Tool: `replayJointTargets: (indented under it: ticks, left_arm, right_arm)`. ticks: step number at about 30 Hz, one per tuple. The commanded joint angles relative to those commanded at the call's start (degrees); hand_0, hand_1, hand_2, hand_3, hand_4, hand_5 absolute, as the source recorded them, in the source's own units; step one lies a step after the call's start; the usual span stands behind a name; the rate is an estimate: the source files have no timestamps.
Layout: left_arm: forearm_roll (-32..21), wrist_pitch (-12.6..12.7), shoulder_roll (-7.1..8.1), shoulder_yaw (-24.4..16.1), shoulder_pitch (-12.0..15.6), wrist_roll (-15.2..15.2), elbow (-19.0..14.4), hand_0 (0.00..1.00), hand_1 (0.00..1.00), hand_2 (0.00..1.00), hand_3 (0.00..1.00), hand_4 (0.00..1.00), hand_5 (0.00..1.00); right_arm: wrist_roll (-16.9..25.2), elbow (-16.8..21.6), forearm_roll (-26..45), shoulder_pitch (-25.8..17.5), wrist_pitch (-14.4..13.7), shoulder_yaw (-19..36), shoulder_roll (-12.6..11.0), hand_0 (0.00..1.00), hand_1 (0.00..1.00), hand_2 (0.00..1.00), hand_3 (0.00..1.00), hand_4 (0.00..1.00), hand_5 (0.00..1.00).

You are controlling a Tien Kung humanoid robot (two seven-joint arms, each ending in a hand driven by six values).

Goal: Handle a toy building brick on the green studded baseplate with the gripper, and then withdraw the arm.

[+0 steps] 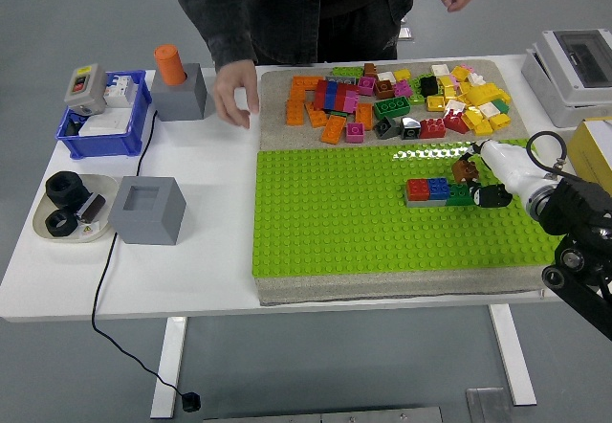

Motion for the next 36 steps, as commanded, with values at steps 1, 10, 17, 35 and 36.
replayJointTargets:
  ticks: [1,10,17,35,36]
  left_arm:
    - [0.04,-0.01,0.01,-0.02,0.00,0.00,0.00,0.597,0.617,0.538,0.595,0.749,0.193]
    - [0.12,-0.04,0.13,-0.01,-0.14,-0.03,0.00,0.596,0.616,0.538,0.595,0.749,0.193]
    - [0.15,-0.03,0.16,-0.03,-0.28,-0.04,0.00,0.595,0.617,0.538,0.595,0.749,0.192]
    - [0.23,-0.01,0.12,-0.13,-0.38,-0.05,0.00,0.597,0.617,0.539,0.595,0.750,0.193]
    - [0.22,-0.01,0.12,-0.11,-0.38,-0.05,0.00,0.597,0.617,0.539,0.595,0.750,0.193]
  right_arm:
    - [-0.27,-0.17,-0.19,-0.05,0.33,-0.03,0.09,0.926,0.896,0.924,0.586,0.465,0.061]
    - [-0.78,-1.12,-0.41,-0.20,1.06,-0.12,0.78,0.928,0.894,0.923,0.585,0.462,0.057]
    - [-0.46,-2.05,-0.21,-0.01,0.88,-0.13,1.35,0.928,0.893,0.921,0.583,0.463,0.055]
    - [-0.05,-3.26,0.13,0.84,0.58,-0.71,2.68,0.934,0.889,0.917,0.584,0.462,0.052]
    - [-0.05,-3.31,0.14,0.85,0.58,-0.70,2.70,0.934,0.889,0.917,0.584,0.462,0.052]
